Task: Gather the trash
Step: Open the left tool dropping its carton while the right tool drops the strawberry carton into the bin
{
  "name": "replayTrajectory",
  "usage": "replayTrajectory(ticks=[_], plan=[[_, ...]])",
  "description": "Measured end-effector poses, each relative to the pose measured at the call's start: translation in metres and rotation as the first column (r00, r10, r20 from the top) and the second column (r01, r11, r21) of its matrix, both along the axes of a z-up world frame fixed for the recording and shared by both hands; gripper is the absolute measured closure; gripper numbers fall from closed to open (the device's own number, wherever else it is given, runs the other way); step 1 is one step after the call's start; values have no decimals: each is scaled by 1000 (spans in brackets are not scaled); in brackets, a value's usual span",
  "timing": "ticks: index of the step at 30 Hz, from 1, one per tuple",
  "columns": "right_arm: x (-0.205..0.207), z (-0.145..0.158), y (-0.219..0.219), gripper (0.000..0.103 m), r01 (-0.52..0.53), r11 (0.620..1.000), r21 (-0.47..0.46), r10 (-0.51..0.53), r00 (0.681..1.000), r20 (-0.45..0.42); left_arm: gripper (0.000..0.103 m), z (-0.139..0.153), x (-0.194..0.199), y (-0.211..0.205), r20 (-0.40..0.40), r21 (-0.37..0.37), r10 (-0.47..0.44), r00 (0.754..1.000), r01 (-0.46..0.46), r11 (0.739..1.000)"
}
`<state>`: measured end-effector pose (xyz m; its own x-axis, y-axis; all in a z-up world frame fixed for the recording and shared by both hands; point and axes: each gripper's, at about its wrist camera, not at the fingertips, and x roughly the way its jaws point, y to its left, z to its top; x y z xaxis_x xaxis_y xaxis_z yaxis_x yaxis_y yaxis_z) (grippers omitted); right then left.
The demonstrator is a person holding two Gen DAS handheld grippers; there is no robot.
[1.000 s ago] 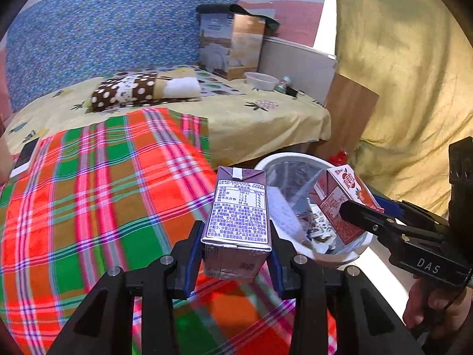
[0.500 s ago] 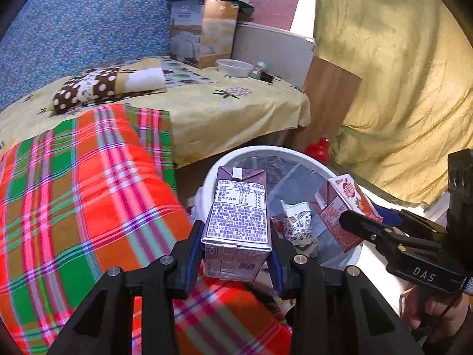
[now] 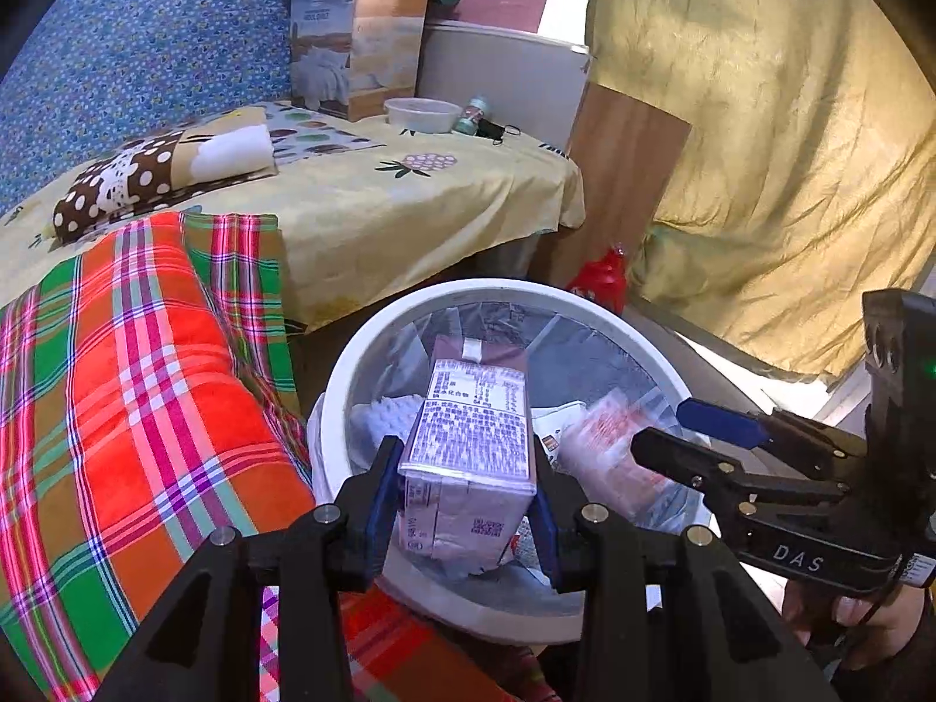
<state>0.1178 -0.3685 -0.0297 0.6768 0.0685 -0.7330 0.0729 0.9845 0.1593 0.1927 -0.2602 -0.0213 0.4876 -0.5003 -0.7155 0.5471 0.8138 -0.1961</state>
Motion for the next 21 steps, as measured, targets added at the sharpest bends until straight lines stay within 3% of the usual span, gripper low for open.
replayTrajectory(ticks=[11,21], plan=[[-9,7,1,46,21,1000,-2,-20,1000,22,63,3,-2,3,8,-10,9,1000,-8,1000],[-29,23,18,46,21,1000,-4,-21,998,65,62,16,-28,27,25,-33,31,999,-30,999]])
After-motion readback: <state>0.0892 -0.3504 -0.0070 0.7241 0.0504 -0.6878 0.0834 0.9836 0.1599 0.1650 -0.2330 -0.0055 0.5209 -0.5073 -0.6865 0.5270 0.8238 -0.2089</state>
